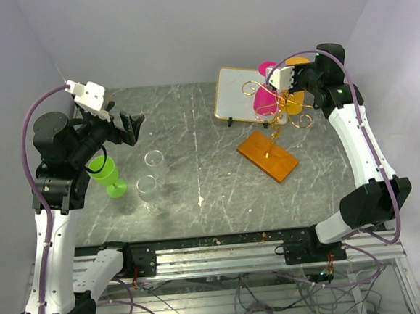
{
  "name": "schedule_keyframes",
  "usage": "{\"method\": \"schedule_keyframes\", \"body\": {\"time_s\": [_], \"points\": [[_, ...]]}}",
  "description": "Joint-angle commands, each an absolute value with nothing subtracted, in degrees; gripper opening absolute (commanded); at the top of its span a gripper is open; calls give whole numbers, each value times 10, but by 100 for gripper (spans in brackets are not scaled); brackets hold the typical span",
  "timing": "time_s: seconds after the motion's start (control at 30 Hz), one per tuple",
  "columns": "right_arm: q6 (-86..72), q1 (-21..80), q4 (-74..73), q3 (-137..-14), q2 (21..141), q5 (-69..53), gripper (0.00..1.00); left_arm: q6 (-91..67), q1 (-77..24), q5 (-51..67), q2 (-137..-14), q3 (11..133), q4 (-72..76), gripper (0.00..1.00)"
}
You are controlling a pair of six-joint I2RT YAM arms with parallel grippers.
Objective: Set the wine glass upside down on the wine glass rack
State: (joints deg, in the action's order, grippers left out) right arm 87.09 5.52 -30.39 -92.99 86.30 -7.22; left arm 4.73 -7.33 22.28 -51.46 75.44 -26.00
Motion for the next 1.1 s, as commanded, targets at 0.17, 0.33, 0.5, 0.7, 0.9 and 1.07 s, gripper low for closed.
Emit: {"method": "schedule_keyframes", "body": {"time_s": [0.17, 0.33, 0.5, 0.7, 0.9, 1.07], "points": [[879, 53, -329, -952, 842, -107, 0, 58, -75, 219, -505, 752, -253, 97], [877, 53, -340, -956, 835, -117, 0, 59, -75, 220, -505, 752, -254, 97], [880, 53, -357, -954, 824, -127, 0, 58, -75, 225, -502, 749, -255, 97], [891, 53, -377, -948, 812, -128, 0, 60, -75, 227, -502, 751, -257, 97], [896, 54, -393, -944, 801, -129, 0, 61, -75, 229, -503, 751, -257, 97], [899, 55, -394, -930, 789, -114, 0, 61, -75, 229, -503, 750, -257, 97]]}}
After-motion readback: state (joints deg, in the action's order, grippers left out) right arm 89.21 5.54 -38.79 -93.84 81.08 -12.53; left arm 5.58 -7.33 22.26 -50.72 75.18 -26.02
